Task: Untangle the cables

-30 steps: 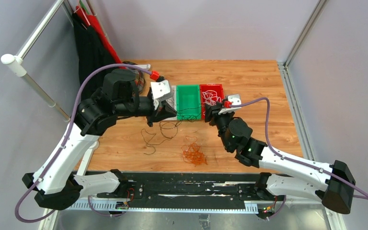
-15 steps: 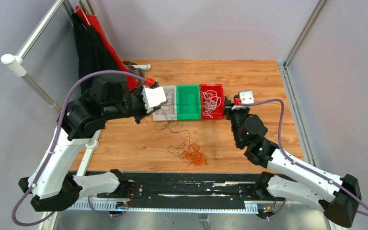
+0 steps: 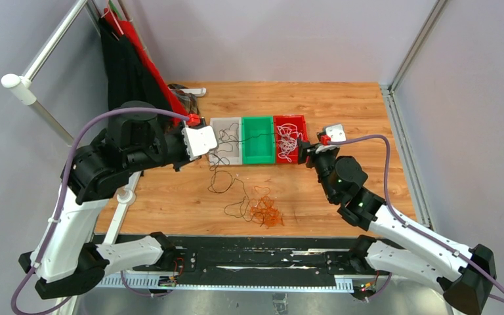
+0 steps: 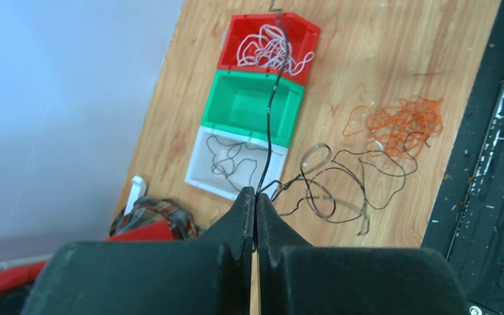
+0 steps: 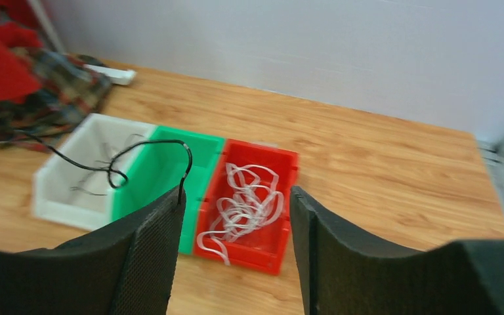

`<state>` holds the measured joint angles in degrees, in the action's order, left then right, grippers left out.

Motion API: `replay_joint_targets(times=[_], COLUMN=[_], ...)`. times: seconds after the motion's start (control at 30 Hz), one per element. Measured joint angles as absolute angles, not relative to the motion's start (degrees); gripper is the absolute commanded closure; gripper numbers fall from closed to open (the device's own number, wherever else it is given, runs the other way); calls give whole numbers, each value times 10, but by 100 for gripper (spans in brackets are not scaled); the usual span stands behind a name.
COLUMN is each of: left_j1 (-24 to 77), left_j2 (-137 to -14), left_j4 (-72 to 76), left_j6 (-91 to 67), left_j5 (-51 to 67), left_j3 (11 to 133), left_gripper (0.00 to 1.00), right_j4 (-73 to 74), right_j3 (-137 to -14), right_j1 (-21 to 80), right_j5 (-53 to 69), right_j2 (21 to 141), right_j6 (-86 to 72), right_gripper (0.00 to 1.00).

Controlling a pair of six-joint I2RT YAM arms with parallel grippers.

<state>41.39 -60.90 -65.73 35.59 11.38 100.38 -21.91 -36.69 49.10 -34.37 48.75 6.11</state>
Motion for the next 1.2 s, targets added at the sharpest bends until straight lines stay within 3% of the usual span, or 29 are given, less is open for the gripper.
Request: replay_joint_targets(times=[0.13, 0.43, 0.73, 0.93, 1.2], left_j1=[414, 414, 414, 414, 414], left_j2=[-615, -609, -582, -563, -550], left_j4=[-661, -637, -550, -521, -515], left_j6=[351, 356, 377, 381, 366], left_j5=[143, 157, 114, 136, 208], left_j3=[1020, 1065, 1078, 1075, 1044], left_gripper=[99, 99, 100, 100, 100], right_j4=[-206, -81, -33, -152, -283], right_j3=[-367, -362, -336, -320, -451], right_j1=[476, 314, 256, 256, 333], right_j5=[-261, -240, -236, -53, 181], right_j2=[474, 472, 461, 480, 591], right_j6=[0, -155, -227, -247, -261], right_gripper=[27, 25, 25, 25, 24])
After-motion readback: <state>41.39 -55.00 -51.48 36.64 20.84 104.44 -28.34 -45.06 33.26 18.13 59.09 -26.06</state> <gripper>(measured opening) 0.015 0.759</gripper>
